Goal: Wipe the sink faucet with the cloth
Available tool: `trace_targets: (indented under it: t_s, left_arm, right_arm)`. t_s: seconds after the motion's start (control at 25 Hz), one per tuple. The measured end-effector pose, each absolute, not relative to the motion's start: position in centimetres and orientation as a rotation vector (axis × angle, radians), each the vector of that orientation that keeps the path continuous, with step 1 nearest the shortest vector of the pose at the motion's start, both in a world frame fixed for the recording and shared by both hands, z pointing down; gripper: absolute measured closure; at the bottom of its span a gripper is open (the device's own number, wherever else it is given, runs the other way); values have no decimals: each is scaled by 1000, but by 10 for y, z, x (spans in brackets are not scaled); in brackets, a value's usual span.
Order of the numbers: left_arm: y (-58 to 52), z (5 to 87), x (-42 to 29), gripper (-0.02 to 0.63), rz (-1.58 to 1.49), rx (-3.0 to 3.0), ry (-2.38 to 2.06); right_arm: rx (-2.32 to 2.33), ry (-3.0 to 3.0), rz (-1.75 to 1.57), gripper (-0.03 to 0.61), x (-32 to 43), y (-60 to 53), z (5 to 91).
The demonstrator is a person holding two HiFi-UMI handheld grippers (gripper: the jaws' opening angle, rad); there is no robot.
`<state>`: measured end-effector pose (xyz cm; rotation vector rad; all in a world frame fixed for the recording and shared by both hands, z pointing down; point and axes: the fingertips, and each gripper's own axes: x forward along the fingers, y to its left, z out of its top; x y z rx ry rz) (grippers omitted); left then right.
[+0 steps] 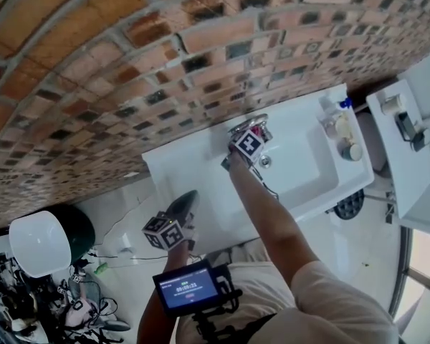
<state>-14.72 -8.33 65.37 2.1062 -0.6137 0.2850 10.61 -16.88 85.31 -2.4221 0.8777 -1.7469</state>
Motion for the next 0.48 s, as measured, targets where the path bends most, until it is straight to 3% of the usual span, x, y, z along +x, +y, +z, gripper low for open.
trace_targets:
  t_s: [0.48]
  left_arm:
    - [-80,666,-182,620,285,2075,-663]
  right_arm:
    - [-1884,889,-1391,518,119,-193,789]
